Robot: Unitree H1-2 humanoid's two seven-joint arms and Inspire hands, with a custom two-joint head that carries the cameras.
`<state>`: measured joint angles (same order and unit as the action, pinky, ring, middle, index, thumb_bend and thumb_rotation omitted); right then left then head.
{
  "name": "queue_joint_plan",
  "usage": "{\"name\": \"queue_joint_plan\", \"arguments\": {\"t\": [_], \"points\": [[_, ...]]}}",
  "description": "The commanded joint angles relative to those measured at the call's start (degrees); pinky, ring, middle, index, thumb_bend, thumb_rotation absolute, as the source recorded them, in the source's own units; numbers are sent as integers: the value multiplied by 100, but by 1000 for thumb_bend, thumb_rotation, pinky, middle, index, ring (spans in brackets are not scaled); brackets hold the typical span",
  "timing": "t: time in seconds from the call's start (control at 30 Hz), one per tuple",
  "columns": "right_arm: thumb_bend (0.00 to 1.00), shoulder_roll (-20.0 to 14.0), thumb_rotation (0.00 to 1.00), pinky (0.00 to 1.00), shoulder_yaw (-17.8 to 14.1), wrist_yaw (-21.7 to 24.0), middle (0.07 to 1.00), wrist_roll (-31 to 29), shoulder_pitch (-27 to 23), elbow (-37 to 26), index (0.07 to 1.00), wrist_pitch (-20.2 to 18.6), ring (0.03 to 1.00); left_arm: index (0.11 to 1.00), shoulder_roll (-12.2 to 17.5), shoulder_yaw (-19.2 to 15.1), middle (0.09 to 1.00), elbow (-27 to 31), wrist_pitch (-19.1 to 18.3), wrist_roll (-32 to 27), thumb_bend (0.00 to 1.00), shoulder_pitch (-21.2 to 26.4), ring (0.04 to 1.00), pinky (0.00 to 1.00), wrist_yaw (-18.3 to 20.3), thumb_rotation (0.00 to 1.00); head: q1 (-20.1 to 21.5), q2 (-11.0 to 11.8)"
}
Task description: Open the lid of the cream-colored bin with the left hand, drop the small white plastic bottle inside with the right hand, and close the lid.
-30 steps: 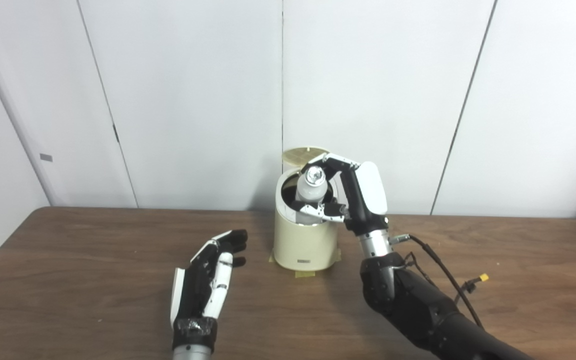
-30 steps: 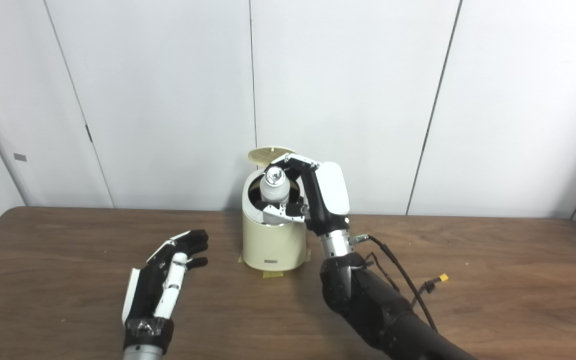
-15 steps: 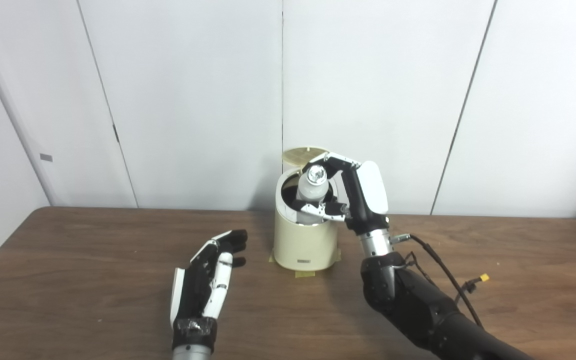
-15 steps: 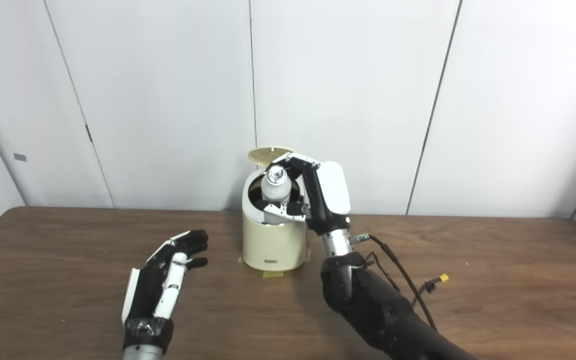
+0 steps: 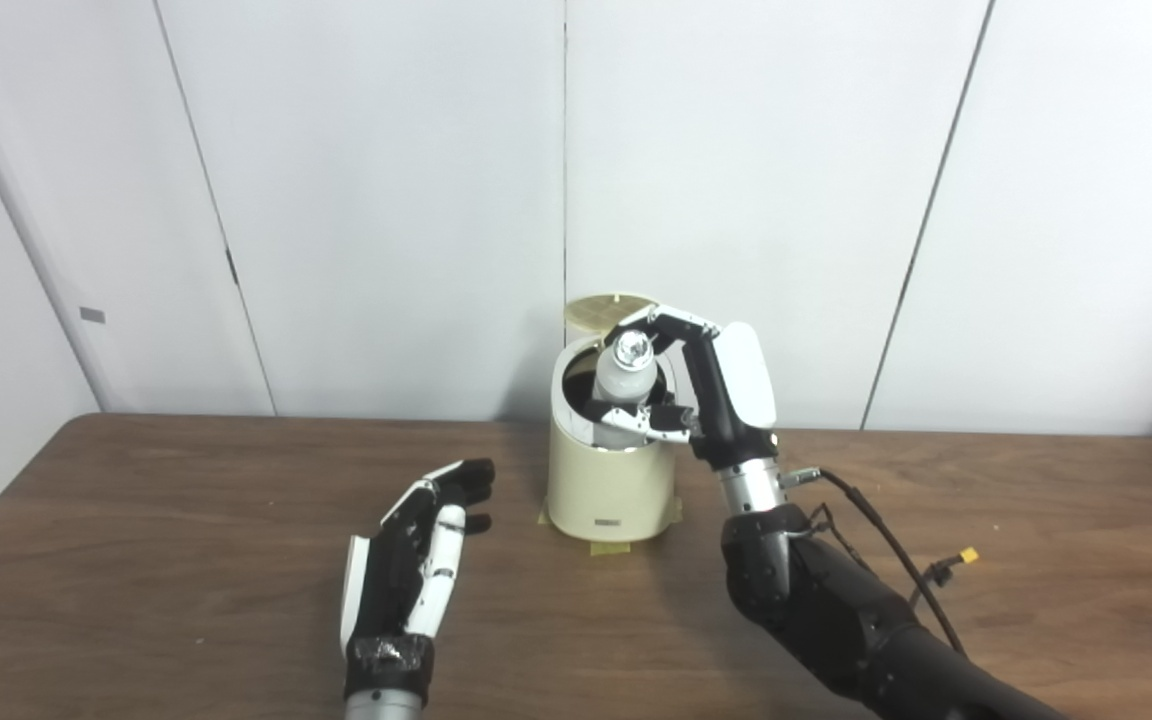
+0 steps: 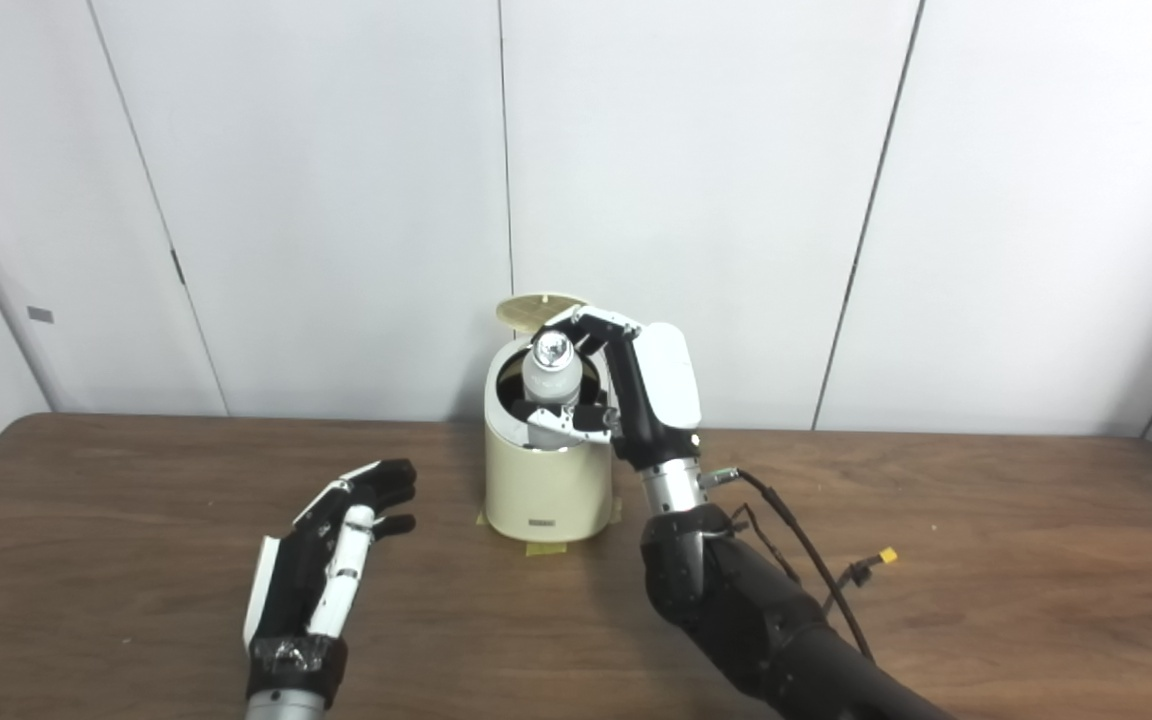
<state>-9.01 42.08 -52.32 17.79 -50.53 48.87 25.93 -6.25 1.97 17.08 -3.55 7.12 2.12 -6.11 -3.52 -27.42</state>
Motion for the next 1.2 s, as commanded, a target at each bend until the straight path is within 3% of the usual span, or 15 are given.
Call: {"name": "queue_joint_plan", "arguments": {"t": [0.0, 0.23, 0.27, 0.3, 0.4, 1.17], "points": [[522, -10, 133, 477, -55, -125, 581, 77, -263, -117, 492, 100, 557, 722, -18, 41, 758, 153, 138, 24, 204, 154, 776, 707, 15, 695, -8, -7], [522, -13, 137, 489, -93, -68, 594, 68, -240, -138, 492, 100, 569, 719, -8, 39, 753, 131, 169, 19, 194, 162, 770, 705, 19, 691, 0, -4], [761, -13, 106, 492, -98, -65, 595, 66, -233, -146, 557, 100, 571, 720, -6, 39, 754, 132, 172, 11, 192, 162, 771, 703, 23, 691, 2, -5], [845, -12, 96, 493, -104, -55, 595, 61, -227, -153, 579, 100, 571, 720, -7, 37, 753, 131, 176, 5, 192, 161, 770, 702, 23, 691, 4, -4], [928, -14, 96, 495, -119, -26, 597, 35, -208, -181, 601, 100, 573, 718, -10, 38, 752, 131, 172, 10, 189, 159, 768, 703, 18, 689, 5, -4], [917, -42, 149, 496, -118, -90, 599, 66, -151, -278, 607, 100, 575, 722, 9, 50, 755, 123, 170, -5, 198, 155, 767, 694, 35, 693, 27, 0]]}}
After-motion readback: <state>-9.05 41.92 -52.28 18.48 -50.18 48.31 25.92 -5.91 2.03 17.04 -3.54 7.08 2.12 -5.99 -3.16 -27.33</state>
